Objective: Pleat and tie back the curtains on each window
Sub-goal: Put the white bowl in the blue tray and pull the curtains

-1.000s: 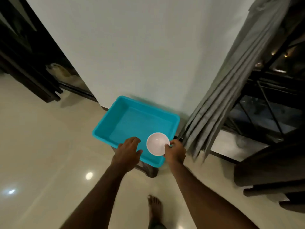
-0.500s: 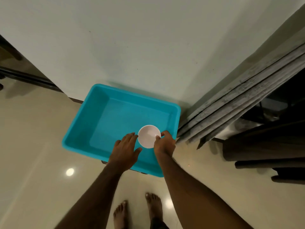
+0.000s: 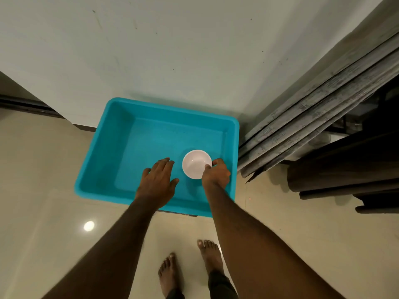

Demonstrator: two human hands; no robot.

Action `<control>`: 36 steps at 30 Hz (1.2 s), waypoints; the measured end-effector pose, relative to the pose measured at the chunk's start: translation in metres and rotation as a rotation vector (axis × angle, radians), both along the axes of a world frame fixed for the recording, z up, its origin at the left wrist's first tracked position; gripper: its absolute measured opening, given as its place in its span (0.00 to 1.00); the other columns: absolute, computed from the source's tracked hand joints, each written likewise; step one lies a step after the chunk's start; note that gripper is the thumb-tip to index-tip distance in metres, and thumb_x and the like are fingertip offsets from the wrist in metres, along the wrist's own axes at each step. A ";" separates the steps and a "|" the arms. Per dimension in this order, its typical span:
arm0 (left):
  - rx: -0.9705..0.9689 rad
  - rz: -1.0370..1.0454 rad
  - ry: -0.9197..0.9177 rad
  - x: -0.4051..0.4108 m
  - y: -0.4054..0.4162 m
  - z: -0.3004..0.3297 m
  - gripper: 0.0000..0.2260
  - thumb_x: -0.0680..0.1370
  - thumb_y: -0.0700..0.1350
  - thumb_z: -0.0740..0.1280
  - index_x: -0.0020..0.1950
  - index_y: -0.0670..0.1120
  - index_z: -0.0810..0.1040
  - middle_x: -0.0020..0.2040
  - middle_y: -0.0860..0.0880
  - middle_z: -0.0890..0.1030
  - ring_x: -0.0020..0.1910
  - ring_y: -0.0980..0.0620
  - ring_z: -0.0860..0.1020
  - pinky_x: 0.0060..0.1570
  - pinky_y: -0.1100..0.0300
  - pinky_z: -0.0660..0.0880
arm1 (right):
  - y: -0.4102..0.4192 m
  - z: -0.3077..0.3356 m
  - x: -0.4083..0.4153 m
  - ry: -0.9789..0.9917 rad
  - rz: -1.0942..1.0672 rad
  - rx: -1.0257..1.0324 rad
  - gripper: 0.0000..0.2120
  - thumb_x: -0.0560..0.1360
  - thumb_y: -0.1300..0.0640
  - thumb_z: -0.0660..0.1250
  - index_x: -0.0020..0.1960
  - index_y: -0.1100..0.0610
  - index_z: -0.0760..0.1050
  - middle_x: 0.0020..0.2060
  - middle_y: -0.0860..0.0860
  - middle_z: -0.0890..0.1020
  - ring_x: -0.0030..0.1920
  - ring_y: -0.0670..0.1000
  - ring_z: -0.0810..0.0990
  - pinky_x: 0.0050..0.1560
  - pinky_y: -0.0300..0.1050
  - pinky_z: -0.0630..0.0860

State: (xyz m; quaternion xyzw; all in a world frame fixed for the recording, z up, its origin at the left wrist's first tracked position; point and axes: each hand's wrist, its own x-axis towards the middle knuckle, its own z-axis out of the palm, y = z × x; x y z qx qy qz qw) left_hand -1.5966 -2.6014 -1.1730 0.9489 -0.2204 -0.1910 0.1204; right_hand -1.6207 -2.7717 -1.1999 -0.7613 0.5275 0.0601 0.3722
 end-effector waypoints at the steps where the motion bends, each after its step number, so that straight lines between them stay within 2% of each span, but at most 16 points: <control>1: 0.006 -0.010 0.004 0.000 0.000 -0.002 0.27 0.82 0.54 0.63 0.79 0.45 0.62 0.80 0.46 0.63 0.79 0.47 0.60 0.74 0.43 0.59 | 0.000 -0.002 0.000 0.010 -0.010 -0.004 0.09 0.80 0.52 0.69 0.58 0.55 0.77 0.56 0.57 0.83 0.56 0.61 0.82 0.53 0.52 0.78; 10: -0.006 -0.063 0.040 -0.006 -0.006 -0.010 0.27 0.83 0.55 0.61 0.79 0.47 0.61 0.80 0.47 0.61 0.79 0.48 0.59 0.75 0.44 0.57 | -0.002 -0.008 -0.010 0.077 -0.041 -0.026 0.16 0.81 0.49 0.68 0.65 0.55 0.75 0.61 0.58 0.81 0.60 0.61 0.81 0.58 0.52 0.79; 14: -0.025 -0.084 0.028 -0.007 -0.008 0.000 0.25 0.83 0.54 0.61 0.77 0.46 0.64 0.78 0.48 0.65 0.77 0.48 0.62 0.74 0.46 0.59 | -0.003 0.004 -0.018 0.059 -0.025 -0.020 0.18 0.80 0.49 0.69 0.65 0.57 0.75 0.62 0.59 0.79 0.61 0.62 0.80 0.61 0.53 0.77; 19: -0.085 -0.101 -0.013 -0.005 -0.021 0.032 0.19 0.83 0.51 0.63 0.71 0.46 0.72 0.69 0.47 0.76 0.69 0.46 0.72 0.67 0.46 0.66 | -0.003 0.038 -0.032 -0.036 0.079 -0.132 0.14 0.82 0.49 0.65 0.60 0.59 0.77 0.58 0.60 0.82 0.59 0.63 0.80 0.59 0.55 0.78; 22: -0.140 -0.081 0.011 -0.007 -0.037 0.055 0.13 0.82 0.50 0.63 0.63 0.45 0.77 0.58 0.43 0.82 0.57 0.40 0.79 0.55 0.47 0.75 | -0.012 0.065 -0.050 -0.116 0.074 -0.173 0.12 0.82 0.51 0.62 0.55 0.59 0.78 0.53 0.61 0.83 0.55 0.63 0.82 0.55 0.57 0.80; 24: -0.163 -0.071 0.056 -0.017 -0.053 0.073 0.11 0.82 0.49 0.62 0.55 0.45 0.80 0.50 0.40 0.84 0.49 0.36 0.80 0.45 0.48 0.77 | -0.026 0.083 -0.069 -0.136 0.050 -0.205 0.11 0.81 0.53 0.63 0.54 0.58 0.80 0.51 0.61 0.84 0.53 0.64 0.82 0.52 0.55 0.79; 25: -0.175 -0.076 0.076 -0.024 -0.062 0.080 0.11 0.81 0.50 0.62 0.53 0.45 0.81 0.48 0.39 0.84 0.47 0.35 0.80 0.43 0.48 0.77 | -0.034 0.093 -0.080 -0.143 0.030 -0.222 0.10 0.80 0.55 0.63 0.53 0.58 0.81 0.50 0.61 0.84 0.53 0.64 0.82 0.51 0.54 0.78; 30: -0.242 -0.204 0.170 -0.062 -0.128 0.111 0.16 0.75 0.54 0.55 0.41 0.47 0.78 0.41 0.46 0.84 0.45 0.40 0.81 0.44 0.48 0.76 | -0.083 0.136 -0.137 -0.207 -0.126 -0.272 0.08 0.78 0.57 0.66 0.47 0.61 0.81 0.43 0.60 0.85 0.46 0.63 0.83 0.45 0.48 0.77; 34: -0.347 -0.209 0.297 -0.090 -0.196 0.123 0.13 0.74 0.50 0.60 0.39 0.43 0.79 0.40 0.44 0.85 0.43 0.41 0.83 0.43 0.48 0.77 | -0.140 0.143 -0.167 -0.205 -0.254 -0.303 0.08 0.78 0.58 0.66 0.45 0.62 0.80 0.40 0.60 0.84 0.42 0.63 0.83 0.40 0.44 0.71; 36: -0.378 -0.225 0.342 -0.107 -0.229 0.126 0.11 0.78 0.47 0.64 0.39 0.46 0.79 0.39 0.47 0.84 0.42 0.48 0.83 0.42 0.56 0.76 | -0.170 0.143 -0.176 -0.177 -0.280 -0.308 0.09 0.78 0.58 0.66 0.45 0.62 0.81 0.40 0.59 0.84 0.42 0.62 0.83 0.40 0.45 0.73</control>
